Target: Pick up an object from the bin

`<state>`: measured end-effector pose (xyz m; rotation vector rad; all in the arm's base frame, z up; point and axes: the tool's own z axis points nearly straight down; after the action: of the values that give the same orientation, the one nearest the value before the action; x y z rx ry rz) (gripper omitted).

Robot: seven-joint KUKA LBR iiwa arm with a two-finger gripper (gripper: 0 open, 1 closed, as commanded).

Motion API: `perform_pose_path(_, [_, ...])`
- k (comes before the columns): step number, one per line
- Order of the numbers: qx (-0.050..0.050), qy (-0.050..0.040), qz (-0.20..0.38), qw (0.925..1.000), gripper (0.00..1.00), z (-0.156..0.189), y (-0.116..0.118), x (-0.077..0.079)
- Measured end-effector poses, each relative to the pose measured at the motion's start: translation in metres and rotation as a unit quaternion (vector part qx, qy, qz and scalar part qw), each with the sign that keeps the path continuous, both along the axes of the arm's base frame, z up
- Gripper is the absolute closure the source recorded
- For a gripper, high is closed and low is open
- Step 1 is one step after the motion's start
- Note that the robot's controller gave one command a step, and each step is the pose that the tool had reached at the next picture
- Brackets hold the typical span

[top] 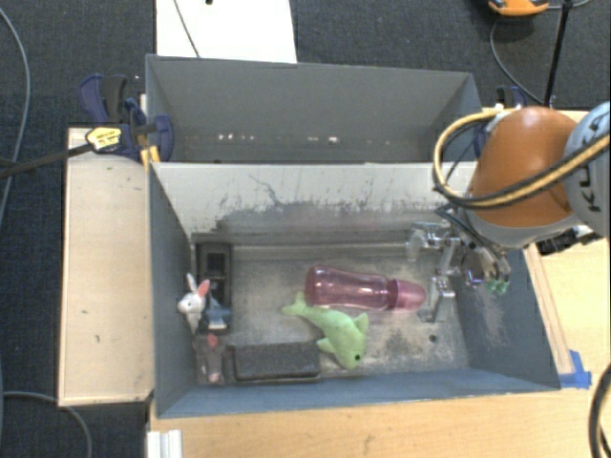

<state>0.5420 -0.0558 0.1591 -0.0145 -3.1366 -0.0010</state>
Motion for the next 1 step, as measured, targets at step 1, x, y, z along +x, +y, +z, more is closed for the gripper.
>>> perform_pose_path(1, [0.0, -0.0042, 0.001, 1.0, 0.0, 0.0046, 0.0001, 0.0018])
